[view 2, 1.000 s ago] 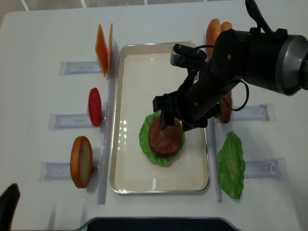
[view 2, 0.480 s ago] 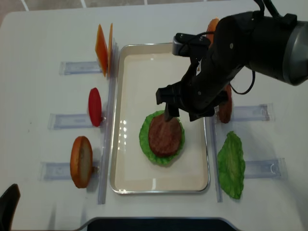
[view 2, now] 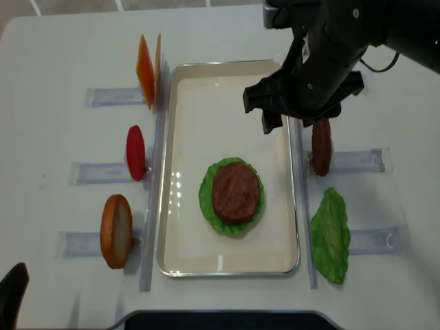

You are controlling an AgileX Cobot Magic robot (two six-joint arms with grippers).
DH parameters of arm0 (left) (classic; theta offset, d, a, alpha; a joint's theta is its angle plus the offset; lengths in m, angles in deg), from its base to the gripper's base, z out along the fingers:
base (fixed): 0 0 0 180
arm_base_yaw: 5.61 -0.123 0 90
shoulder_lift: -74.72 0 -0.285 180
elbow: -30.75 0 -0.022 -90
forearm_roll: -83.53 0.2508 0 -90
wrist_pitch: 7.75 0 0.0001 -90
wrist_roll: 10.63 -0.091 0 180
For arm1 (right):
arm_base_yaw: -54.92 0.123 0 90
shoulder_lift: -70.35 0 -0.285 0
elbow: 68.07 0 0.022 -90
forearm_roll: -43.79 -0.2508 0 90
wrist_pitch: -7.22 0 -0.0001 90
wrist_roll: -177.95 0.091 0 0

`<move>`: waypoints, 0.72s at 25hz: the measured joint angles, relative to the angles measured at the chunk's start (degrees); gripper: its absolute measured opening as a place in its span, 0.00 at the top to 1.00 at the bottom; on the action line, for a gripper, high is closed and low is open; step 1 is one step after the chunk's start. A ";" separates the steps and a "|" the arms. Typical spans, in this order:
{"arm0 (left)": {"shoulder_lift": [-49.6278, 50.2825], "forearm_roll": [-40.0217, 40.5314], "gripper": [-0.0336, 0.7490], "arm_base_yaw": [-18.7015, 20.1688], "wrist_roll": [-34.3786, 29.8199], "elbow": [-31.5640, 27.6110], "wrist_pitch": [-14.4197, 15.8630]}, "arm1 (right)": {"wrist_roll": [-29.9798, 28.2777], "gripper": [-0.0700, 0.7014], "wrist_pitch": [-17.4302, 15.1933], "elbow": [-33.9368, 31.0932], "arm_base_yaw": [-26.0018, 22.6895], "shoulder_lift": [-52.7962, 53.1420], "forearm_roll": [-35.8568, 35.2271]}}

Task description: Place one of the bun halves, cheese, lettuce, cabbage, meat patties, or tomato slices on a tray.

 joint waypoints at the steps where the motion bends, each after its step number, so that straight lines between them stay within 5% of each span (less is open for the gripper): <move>1: 0.00 0.00 0.07 0.00 0.00 0.00 0.00 | 0.08 0.26 -0.70 0.19 -0.92 0.40 0.23; 10: 0.00 0.00 0.07 0.00 0.00 0.00 0.00 | -4.78 0.26 -8.31 0.70 -12.99 4.61 0.41; 18: 0.00 -0.02 0.07 0.00 0.00 0.00 0.00 | -12.85 0.26 -8.74 0.70 -26.25 7.24 0.41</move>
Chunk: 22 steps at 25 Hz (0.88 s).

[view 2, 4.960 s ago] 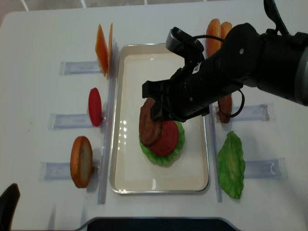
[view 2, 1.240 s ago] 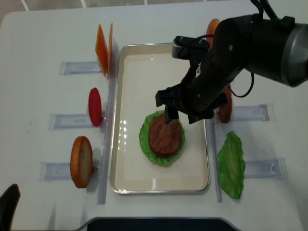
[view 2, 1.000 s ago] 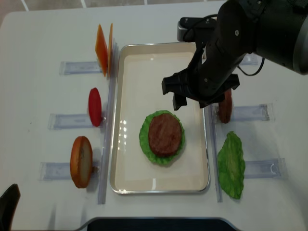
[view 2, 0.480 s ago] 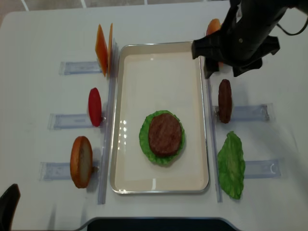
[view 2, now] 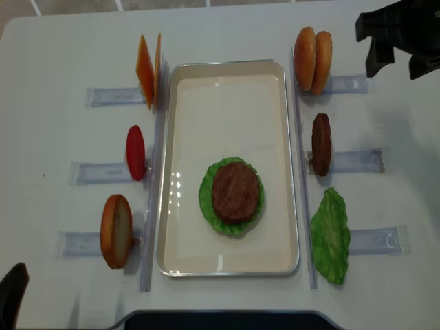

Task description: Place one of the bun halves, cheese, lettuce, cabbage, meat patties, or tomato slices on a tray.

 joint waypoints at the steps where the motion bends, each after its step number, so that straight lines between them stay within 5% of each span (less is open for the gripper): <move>1: 0.00 0.00 0.07 0.00 0.00 0.00 0.00 | -0.88 0.26 0.00 0.00 -1.95 0.12 0.00; 9: 0.00 0.00 0.07 0.00 0.00 0.00 0.00 | -6.72 0.29 -0.06 0.00 -12.23 0.42 0.01; 22: 0.00 0.00 0.07 0.00 0.00 0.00 0.00 | -11.07 0.30 0.07 -2.94 -12.68 2.46 6.96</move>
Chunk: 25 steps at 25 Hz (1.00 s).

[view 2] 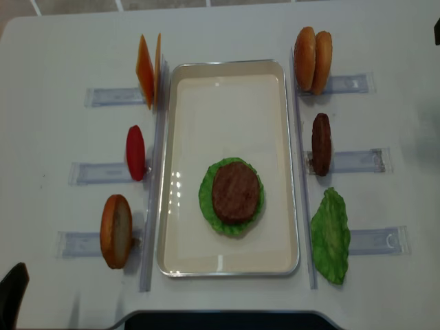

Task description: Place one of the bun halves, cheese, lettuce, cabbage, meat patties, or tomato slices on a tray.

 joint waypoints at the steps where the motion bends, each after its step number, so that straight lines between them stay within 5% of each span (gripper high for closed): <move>1: 0.00 0.00 0.07 0.00 0.00 0.00 0.00 | -0.12 0.30 0.00 -1.32 0.00 0.76 -0.03; 13: 0.00 0.00 0.07 0.00 -0.02 0.00 0.00 | -0.74 0.30 -0.20 -17.37 0.00 16.46 -0.23; 25: 0.00 0.00 0.07 0.00 -0.02 0.00 0.00 | -0.74 0.30 -0.27 -28.36 0.00 44.39 -3.32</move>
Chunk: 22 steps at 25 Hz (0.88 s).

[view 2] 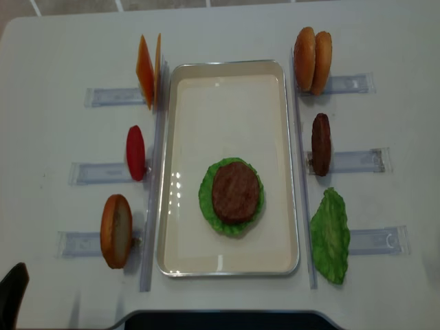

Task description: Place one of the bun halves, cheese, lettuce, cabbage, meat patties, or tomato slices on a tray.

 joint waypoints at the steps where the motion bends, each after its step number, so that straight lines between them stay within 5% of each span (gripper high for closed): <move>1: 0.00 0.00 0.07 0.00 0.00 0.00 0.00 | 0.00 0.30 0.00 -0.77 0.00 2.18 0.00; 22: 0.00 0.00 0.07 0.00 -0.05 0.00 0.00 | -0.93 0.30 0.85 -14.51 0.00 33.73 -2.70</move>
